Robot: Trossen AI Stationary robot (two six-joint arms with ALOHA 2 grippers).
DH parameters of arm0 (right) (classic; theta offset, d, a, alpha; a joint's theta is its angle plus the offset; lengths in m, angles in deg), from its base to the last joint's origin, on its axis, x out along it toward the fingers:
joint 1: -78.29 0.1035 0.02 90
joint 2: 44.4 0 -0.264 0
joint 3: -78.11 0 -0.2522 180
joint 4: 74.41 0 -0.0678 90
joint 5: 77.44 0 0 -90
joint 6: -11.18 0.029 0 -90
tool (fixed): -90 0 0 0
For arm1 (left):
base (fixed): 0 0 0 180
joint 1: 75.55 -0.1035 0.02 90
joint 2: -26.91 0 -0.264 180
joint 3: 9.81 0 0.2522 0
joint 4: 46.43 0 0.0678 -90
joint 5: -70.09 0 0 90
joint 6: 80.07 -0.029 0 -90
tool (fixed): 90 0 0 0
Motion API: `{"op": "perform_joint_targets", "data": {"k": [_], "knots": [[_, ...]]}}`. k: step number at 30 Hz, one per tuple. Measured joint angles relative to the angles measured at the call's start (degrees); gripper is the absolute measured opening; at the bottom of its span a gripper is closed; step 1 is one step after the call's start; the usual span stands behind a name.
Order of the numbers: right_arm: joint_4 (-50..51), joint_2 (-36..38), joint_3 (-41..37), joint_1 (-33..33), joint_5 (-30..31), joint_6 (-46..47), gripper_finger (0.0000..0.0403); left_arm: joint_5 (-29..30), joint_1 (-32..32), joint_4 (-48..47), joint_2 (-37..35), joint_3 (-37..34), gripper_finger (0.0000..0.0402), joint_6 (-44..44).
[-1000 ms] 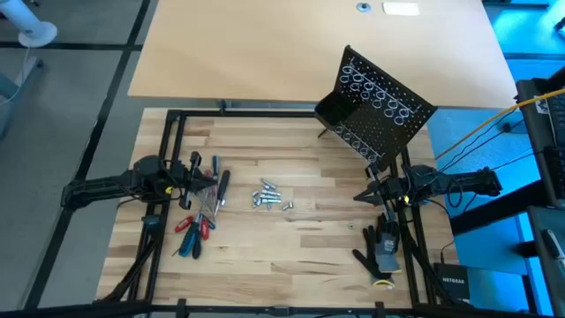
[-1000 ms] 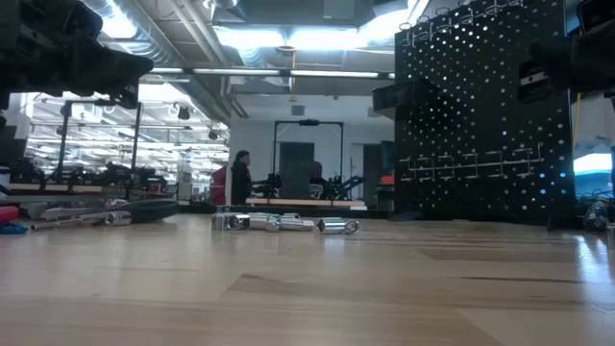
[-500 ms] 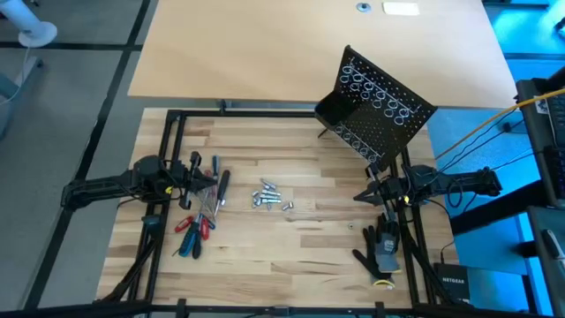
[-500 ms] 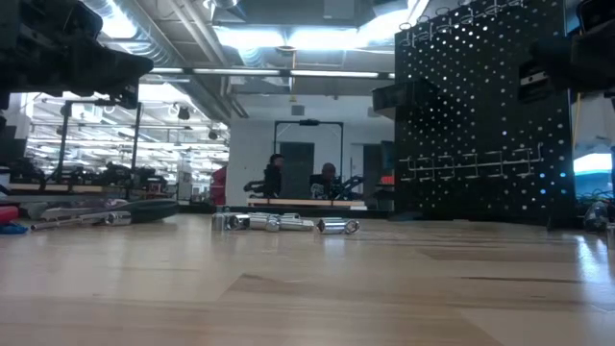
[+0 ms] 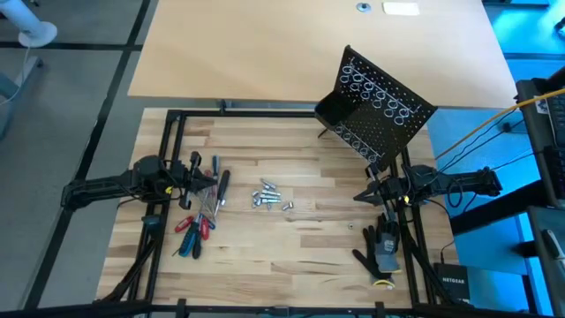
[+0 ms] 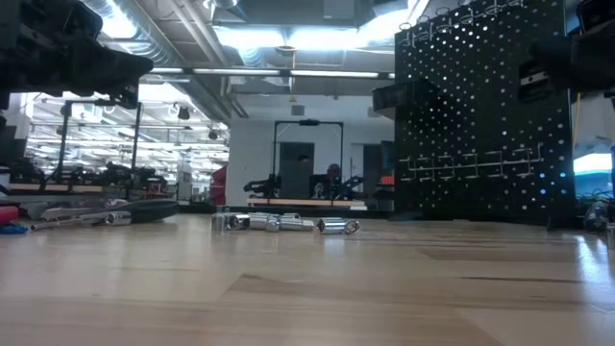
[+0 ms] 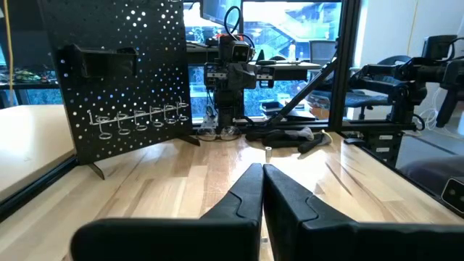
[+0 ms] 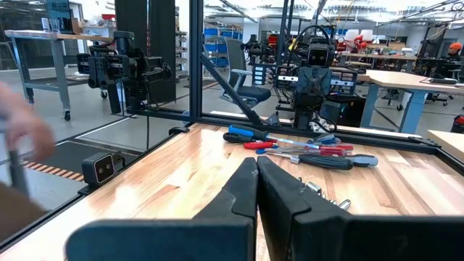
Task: Hang tools onto peg board
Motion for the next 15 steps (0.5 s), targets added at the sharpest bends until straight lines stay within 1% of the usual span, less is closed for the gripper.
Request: {"op": "perform_joint_targets", "data": {"k": [4, 7, 9, 15], "knots": [[0.00, 0.01, 0.00, 0.02, 0.00, -0.08, 0.0010, 0.00, 0.00, 0.00, 0.01, 0.00, 0.0001, 0.00], [0.00, 0.00, 0.00, 0.02, 1.79, -4.57, 0.0010, 0.00, -0.02, 0.00, -0.01, 0.00, 0.0001, 0.00], [-0.01, 0.00, 0.00, 0.02, 3.13, -5.81, 0.0010, 0.00, -0.02, 0.00, -0.01, 0.00, 0.0001, 0.00], [-0.17, 0.02, 0.00, 0.00, 4.66, -6.01, 0.0010, 0.00, -0.02, 0.00, -0.01, 0.00, 0.0001, 0.00]]}}
